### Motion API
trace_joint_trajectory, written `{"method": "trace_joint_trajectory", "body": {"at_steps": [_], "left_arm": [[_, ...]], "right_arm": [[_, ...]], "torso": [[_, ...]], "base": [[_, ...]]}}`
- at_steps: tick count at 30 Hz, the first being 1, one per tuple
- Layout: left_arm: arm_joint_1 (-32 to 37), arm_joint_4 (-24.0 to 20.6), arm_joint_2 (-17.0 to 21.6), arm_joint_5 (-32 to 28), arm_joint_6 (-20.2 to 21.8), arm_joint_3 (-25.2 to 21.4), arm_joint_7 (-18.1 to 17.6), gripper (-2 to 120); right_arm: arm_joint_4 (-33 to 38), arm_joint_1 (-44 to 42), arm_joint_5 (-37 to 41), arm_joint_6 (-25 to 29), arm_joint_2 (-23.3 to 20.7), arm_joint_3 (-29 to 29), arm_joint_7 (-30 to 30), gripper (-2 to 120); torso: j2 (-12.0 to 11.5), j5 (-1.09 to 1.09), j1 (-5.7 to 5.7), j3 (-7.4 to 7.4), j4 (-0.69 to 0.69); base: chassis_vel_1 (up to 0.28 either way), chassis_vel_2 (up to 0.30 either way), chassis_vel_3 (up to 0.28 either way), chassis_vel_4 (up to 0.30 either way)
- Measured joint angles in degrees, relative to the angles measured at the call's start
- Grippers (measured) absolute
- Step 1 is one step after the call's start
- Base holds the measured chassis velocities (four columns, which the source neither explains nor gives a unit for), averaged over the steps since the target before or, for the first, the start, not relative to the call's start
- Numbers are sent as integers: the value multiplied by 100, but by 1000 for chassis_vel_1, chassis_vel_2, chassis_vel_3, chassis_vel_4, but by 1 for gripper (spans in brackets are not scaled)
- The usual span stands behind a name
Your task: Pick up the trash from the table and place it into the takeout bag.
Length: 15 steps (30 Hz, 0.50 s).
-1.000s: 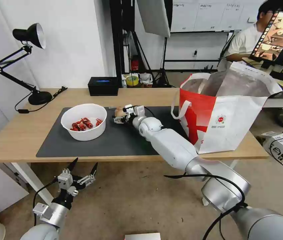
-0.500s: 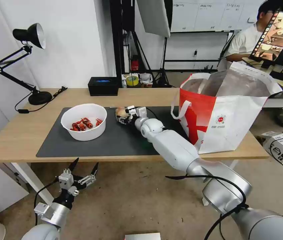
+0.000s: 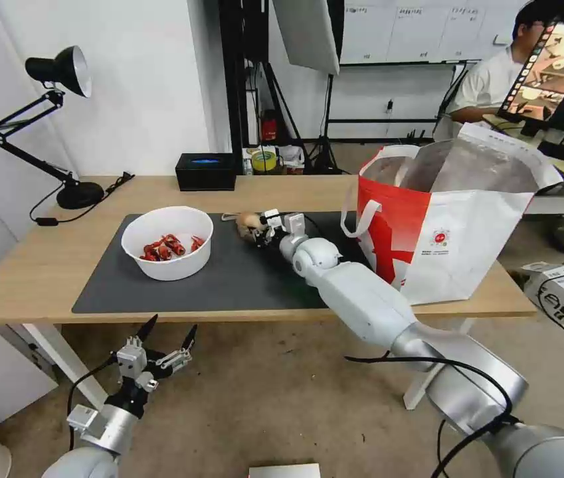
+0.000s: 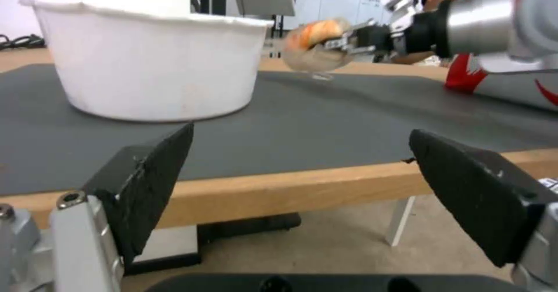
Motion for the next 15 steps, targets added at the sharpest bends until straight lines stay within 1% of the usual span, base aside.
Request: {"method": "trace_joint_trajectory", "body": {"at_steps": [1, 2, 3, 5, 6, 7, 8, 9, 10, 11, 13, 14, 15], "left_arm": [[2, -7, 3, -2, 3, 0, 0, 100], [15, -29, 4, -7, 7, -3, -3, 100], [24, -37, 3, -7, 7, -4, -4, 100], [24, -37, 3, -7, 7, -4, -4, 100], [41, -41, -8, -1, 9, -4, -7, 100], [45, -42, -9, 2, 9, 0, -9, 100], [45, -42, -9, 2, 9, 0, -9, 100], [46, -45, -5, 6, 9, 7, -13, 100], [46, -53, 0, 11, 9, 13, -13, 100], [46, -53, 0, 11, 9, 13, -13, 100], [36, -80, 4, 30, 17, 47, -21, 100], [36, -80, 4, 30, 17, 47, -21, 100], [31, -101, -8, 52, 18, 75, -30, 100]], "right_arm": [[114, -29, 1, 21, -62, -1, 19, 7], [536, -137, 1, 144, -300, 16, 76, 7], [799, -213, 0, 216, -454, 48, 118, 7], [799, -213, 0, 216, -454, 48, 118, 7], [1573, -451, 17, 406, -853, 179, 309, 7], [1906, -572, 18, 518, -1029, 247, 382, 7], [1906, -572, 18, 518, -1029, 247, 382, 7], [2320, -755, -65, 716, -1266, 377, 432, 7], [2543, -872, -142, 851, -1408, 476, 441, 7], [2543, -872, -142, 851, -1408, 476, 441, 7], [3127, -1212, -335, 1136, -1749, 841, 454, 7], [3127, -1212, -335, 1136, -1749, 841, 454, 7], [3530, -1483, -449, 1288, -1986, 1106, 474, 7]], "torso": [[0, 1, 0, 0, 0], [0, 1, 0, 0, 0], [0, 1, 0, 0, 2], [0, 1, 0, 0, 2], [0, 0, 0, 0, 0], [1, 0, 0, 0, 1], [1, 0, 0, 0, 1], [0, 0, -1, 0, 1], [1, 0, -1, 0, 1], [1, 0, -1, 0, 1], [1, 0, 0, -1, 0], [1, 0, 0, -1, 0], [1, 1, -1, 0, 0]], "base": [[0, 0, 0, 0], [0, 0, 0, 0], [0, 0, 0, 0], [0, 0, 0, 0], [0, 0, 0, 0], [0, 0, 0, 0], [0, 0, 0, 0], [0, 0, 0, 0], [0, 0, 0, 0], [0, 0, 0, 0], [0, 0, 0, 0], [0, 0, 0, 0], [0, 0, 0, 0]]}}
